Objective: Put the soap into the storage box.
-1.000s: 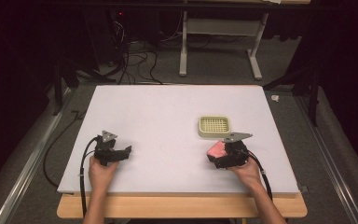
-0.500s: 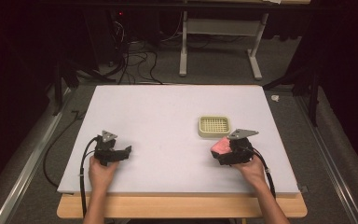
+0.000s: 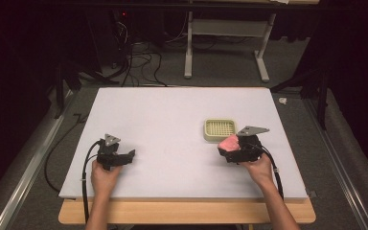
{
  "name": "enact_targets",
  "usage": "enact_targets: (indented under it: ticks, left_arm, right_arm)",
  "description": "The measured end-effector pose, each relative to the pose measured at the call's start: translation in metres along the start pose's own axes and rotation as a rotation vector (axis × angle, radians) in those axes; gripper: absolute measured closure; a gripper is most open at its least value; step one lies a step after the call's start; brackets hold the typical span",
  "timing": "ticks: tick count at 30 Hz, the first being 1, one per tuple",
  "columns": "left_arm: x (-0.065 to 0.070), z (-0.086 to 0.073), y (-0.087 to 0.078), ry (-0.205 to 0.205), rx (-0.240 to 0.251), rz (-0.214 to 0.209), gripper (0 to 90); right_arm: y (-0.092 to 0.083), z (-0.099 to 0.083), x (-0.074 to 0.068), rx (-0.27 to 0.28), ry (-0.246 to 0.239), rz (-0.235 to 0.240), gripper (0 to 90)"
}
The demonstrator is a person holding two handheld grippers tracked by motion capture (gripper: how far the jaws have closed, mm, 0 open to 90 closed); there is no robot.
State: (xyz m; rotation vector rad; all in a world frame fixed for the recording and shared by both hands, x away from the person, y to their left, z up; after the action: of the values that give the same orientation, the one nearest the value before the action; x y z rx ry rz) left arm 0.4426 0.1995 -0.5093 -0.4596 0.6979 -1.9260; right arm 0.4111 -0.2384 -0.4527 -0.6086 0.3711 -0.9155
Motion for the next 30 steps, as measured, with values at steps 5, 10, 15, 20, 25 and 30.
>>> enact_targets:
  ticks: [5,10,15,20,25,30]
  left_arm:
    - [0.0,0.0,0.0,0.0,0.0,0.0,20.5]
    - [0.0,0.0,0.0,0.0,0.0,0.0,20.5]
    - [0.0,0.0,0.0,0.001,0.0,0.0,20.5]
    - [0.0,0.0,0.0,0.001,-0.002,0.001,20.5]
    - [0.0,0.0,0.0,0.001,-0.001,0.001,20.5]
    - [0.0,0.0,0.0,0.001,-0.002,0.001,20.5]
  right_arm:
    - [0.002,0.006,0.003,0.001,0.013,-0.008,13.6]
    - [0.004,0.014,0.006,0.003,0.037,-0.012,13.6]
    - [0.007,0.021,0.009,-0.004,0.049,-0.023,13.6]
    - [0.009,0.026,0.01,0.001,0.06,-0.024,13.6]
    - [0.013,0.03,0.013,-0.001,0.071,-0.026,13.6]
    - [0.016,0.034,0.017,0.004,0.091,-0.031,13.6]
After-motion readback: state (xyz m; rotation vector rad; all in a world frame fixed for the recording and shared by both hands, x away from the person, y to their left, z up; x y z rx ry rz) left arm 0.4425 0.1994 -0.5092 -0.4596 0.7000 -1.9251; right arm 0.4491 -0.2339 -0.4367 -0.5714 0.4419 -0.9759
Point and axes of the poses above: each handheld gripper's, and its own axes: y roughly forward along the jaws, z roughly out of its top, x roughly to its right, the point moved 3 cm from there along y, roughly forward along the jaws, and after that the axes turned 2 degrees about x, right-handed, at the moved point
